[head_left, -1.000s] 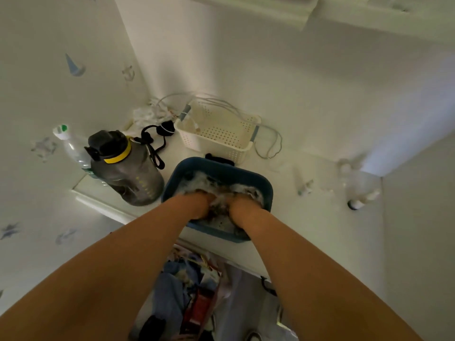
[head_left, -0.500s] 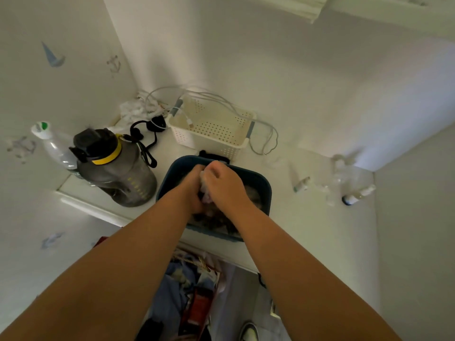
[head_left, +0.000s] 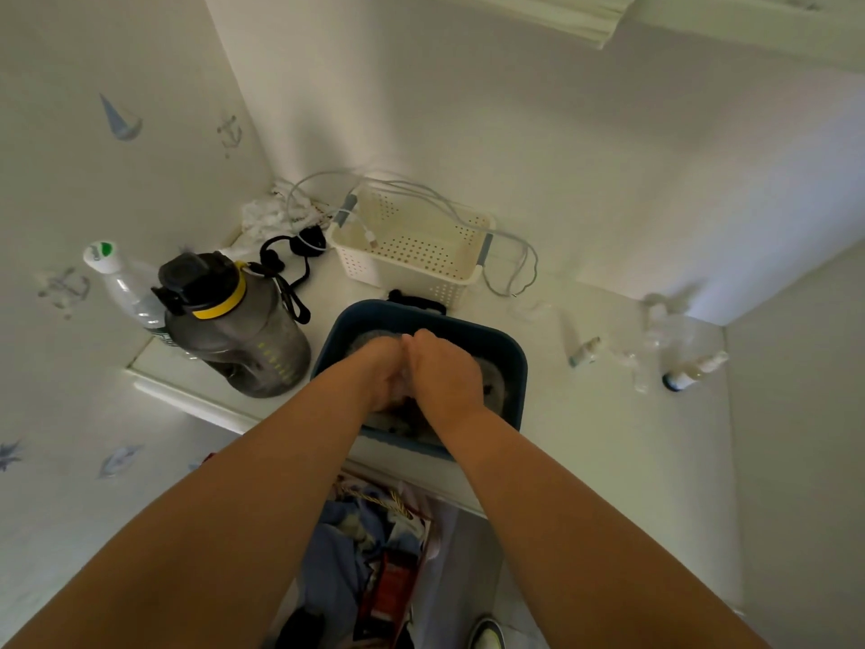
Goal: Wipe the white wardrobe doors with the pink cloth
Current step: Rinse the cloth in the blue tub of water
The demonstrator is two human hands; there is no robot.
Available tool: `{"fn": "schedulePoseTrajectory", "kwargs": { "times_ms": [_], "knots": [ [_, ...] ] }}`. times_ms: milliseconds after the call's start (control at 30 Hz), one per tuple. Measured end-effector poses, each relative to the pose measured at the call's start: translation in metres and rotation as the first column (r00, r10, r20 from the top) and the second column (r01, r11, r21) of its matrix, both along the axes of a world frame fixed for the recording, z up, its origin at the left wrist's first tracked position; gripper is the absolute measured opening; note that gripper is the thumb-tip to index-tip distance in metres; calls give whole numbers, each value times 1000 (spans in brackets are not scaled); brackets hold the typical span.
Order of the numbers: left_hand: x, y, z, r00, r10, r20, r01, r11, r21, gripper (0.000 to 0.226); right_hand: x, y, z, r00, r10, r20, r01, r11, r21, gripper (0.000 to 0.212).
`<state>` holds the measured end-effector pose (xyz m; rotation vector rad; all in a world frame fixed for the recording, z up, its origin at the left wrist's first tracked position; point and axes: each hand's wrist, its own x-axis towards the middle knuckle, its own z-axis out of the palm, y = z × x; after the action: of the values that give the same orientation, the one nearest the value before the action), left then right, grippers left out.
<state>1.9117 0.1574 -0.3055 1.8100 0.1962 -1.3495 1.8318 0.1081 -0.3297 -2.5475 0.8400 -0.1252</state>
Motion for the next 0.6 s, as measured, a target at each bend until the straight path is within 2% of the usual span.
{"fn": "schedulePoseTrajectory", "kwargs": {
  "times_ms": [67, 100, 167, 233, 267, 300, 333, 400, 467, 533, 567, 600],
  "knots": [
    [7, 0, -7, 979, -116, 170, 97, 988, 119, 26, -3, -1, -3, 996, 43, -77, -45, 998, -31, 25],
    [11, 2, -14, 944, -193, 269, 158, 976, 147, 32, -7, -4, -8, 994, 37, -99, -43, 997, -65, 30],
    [15, 9, -21, 822, -345, 452, 281, 938, 204, 45, -16, -9, -11, 992, -3, -128, 1, 1000, -16, 41],
    [17, 18, -23, 684, -447, 576, 377, 893, 245, 54, -23, -13, -13, 973, 29, -229, -21, 999, 35, 55],
    [16, 21, -21, 595, -526, 607, 435, 846, 307, 56, -26, -13, -13, 949, 68, -307, -59, 998, 38, 62],
    [18, 22, -25, 543, -578, 609, 469, 810, 351, 57, -26, -16, -15, 920, 99, -379, -92, 995, 37, 66],
    [19, 21, -24, 471, -682, 560, 521, 727, 447, 58, -25, -18, -15, 882, 130, -452, -121, 991, 49, 66],
    [22, 17, -32, 389, -810, 439, 552, 587, 593, 62, -21, -18, -19, 813, 171, -557, -145, 985, 90, 66],
    [28, 13, -49, 453, -820, 350, 565, 568, 599, 66, -16, -15, -19, 799, 135, -586, -37, 983, 177, 62],
    [27, 11, -55, 621, -729, 289, 525, 660, 537, 63, -11, -17, -12, 868, 4, -496, 176, 932, 316, 46],
    [26, 11, -54, 718, -638, 280, 473, 741, 476, 58, -11, -19, -10, 896, -42, -441, 222, 905, 364, 44],
    [23, 12, -51, 770, -571, 285, 452, 803, 387, 53, -11, -20, -8, 923, -36, -383, 198, 897, 395, 44]
  ]
}}
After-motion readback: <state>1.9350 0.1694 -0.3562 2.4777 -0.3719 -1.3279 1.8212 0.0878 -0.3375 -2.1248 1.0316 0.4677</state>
